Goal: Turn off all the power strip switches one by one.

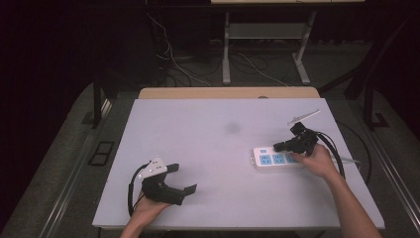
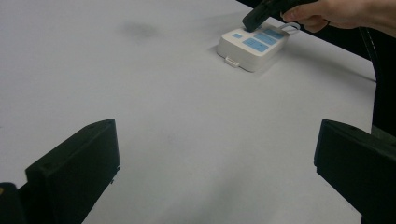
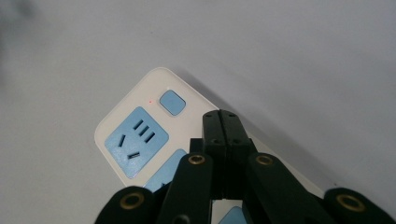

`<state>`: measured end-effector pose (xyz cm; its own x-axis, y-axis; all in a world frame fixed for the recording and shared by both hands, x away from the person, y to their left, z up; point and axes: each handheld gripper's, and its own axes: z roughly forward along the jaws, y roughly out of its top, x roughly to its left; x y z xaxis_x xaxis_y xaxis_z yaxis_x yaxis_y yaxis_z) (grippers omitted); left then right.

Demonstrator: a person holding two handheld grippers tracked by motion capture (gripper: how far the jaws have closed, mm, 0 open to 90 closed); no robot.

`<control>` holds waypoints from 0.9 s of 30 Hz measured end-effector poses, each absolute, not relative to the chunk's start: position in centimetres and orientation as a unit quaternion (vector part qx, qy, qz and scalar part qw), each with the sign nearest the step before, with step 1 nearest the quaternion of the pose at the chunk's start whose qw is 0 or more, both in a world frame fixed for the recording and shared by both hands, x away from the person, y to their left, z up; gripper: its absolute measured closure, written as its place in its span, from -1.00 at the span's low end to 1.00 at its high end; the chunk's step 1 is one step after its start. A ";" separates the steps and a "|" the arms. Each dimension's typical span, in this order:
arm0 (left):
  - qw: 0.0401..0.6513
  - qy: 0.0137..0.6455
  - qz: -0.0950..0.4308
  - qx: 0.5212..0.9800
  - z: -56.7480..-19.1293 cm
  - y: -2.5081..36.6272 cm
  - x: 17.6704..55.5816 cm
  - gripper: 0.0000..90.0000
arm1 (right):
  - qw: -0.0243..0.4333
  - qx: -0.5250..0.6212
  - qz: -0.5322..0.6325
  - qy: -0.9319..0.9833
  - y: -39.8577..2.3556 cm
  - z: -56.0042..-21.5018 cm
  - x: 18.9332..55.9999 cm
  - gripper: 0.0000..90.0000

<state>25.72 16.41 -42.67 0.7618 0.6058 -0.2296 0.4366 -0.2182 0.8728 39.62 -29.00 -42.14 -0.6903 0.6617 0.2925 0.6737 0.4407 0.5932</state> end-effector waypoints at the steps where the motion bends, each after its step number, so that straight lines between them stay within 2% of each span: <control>1: 0.527 0.336 0.080 0.777 -42.7 16.4 25.7 -1.00 | 0.009 -0.396 -0.355 -0.847 -29.1 -42.2 39.5 1.00; 8: 0.527 0.337 0.080 0.776 -42.7 16.4 25.7 -1.00 | -0.007 -0.387 -0.345 -0.855 -28.7 -41.9 39.4 1.00; 12: 0.530 0.340 0.077 0.773 -42.8 16.5 25.8 -1.00 | 0.005 -0.399 -0.361 -0.843 -29.1 -42.2 39.4 1.00; 27: 0.529 0.339 0.077 0.774 -42.8 16.6 25.9 -1.00 | 0.005 -0.398 -0.350 -0.848 -28.9 -41.6 39.6 1.00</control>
<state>25.90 16.60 -42.78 0.7578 0.6070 -0.2392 0.4436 -0.2106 0.8711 39.60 -28.95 -41.59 -0.6827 0.6720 0.2868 0.6786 0.4376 0.5900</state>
